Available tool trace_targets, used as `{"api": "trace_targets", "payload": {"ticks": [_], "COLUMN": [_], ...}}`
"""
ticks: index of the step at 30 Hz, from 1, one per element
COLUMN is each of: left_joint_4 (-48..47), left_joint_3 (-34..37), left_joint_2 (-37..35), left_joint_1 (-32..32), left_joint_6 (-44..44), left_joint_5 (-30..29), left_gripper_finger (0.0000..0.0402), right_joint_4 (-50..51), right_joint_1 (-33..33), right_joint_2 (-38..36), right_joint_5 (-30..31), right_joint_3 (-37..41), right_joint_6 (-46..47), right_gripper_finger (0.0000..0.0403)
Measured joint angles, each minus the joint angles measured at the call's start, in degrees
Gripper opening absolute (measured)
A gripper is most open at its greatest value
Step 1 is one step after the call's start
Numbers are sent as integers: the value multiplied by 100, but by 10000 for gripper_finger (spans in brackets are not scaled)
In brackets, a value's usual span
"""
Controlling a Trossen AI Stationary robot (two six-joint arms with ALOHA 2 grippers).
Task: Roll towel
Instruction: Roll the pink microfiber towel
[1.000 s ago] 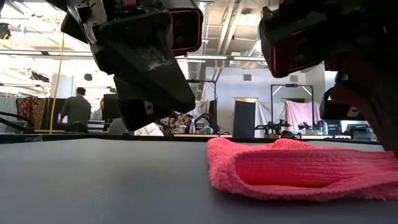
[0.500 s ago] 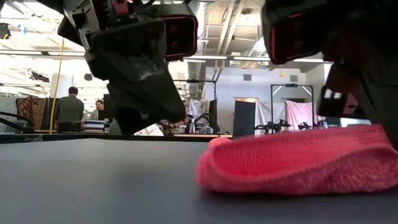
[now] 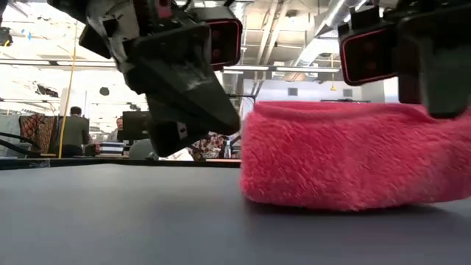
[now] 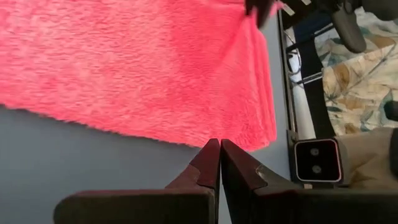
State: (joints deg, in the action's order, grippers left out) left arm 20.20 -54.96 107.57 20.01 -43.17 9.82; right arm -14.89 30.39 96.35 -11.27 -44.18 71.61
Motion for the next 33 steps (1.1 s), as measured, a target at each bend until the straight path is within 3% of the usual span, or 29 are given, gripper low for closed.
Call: {"api": "trace_targets", "payload": {"ticks": [7,17,25,33], "left_joint_4": [24,80,130,351], "left_joint_3": [0,0,0,-2], "left_joint_2": [0,0,0,-297], "left_joint_1": [-68,-66,-66,-64], "left_joint_6": [3,150,99,876], "left_joint_5": [46,-56,-58,-40], "left_gripper_finger": [0,0,0,0], "right_joint_4": [-437,-1883,-1984,-2591], "right_joint_1": [38,33,29,-103], "right_joint_2": [407,1106,1218,1234], "right_joint_5": [-437,-1095,-1134,-875], "right_joint_3": [5,10,72,587], "right_joint_6": [143,284,248,737], "right_gripper_finger": [17,17,18,18]}}
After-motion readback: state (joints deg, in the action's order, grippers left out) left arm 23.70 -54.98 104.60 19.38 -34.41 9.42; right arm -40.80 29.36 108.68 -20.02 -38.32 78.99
